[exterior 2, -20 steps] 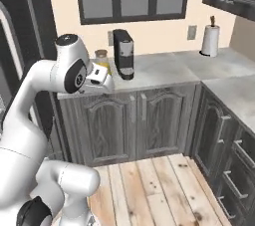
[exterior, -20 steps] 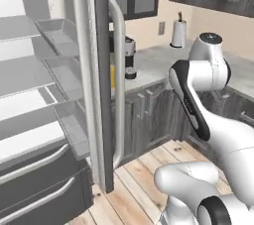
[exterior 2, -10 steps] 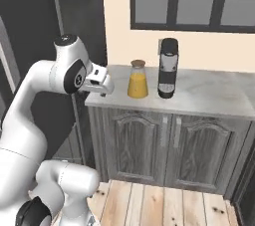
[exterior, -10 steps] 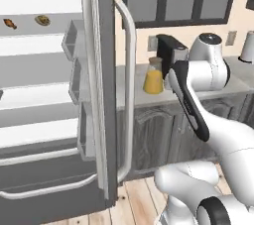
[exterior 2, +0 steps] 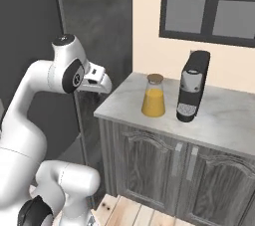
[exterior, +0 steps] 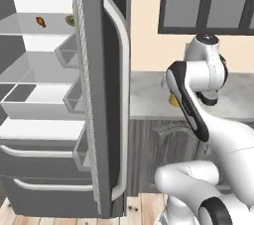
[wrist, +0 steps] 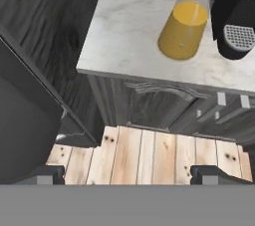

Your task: Move the chicken drumstick and burrito from the second highest shelf to the top shelf to make space. Then, place the pitcher from the counter on the cleared second highest shelf.

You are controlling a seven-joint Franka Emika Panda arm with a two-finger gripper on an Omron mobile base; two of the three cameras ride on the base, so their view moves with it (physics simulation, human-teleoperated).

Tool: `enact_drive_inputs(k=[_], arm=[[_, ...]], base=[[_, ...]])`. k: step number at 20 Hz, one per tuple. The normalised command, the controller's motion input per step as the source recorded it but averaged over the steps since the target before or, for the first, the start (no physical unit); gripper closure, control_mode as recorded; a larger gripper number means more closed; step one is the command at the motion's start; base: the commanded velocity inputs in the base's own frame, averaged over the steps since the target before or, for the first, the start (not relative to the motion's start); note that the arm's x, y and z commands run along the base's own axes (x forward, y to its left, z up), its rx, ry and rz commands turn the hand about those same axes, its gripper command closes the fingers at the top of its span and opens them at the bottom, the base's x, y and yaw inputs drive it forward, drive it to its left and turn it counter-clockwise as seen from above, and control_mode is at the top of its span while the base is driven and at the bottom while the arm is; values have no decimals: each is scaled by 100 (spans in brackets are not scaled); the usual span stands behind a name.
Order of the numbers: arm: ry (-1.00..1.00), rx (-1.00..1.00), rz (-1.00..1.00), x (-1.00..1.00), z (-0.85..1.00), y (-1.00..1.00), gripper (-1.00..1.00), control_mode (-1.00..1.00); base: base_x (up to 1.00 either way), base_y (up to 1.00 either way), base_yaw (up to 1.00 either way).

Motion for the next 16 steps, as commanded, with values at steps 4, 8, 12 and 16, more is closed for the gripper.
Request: enact_drive_inputs(k=[4, 8, 12, 16], arm=[[0, 0, 0, 0, 0, 0, -100, 100], [0, 0, 0, 0, 0, 0, -100, 100], [0, 0, 0, 0, 0, 0, -100, 100], [-4, 0, 0, 12, -17, -37, -100, -100]], base=[[41, -36, 10], [38, -31, 1], [27, -35, 0], [5, -11, 0]])
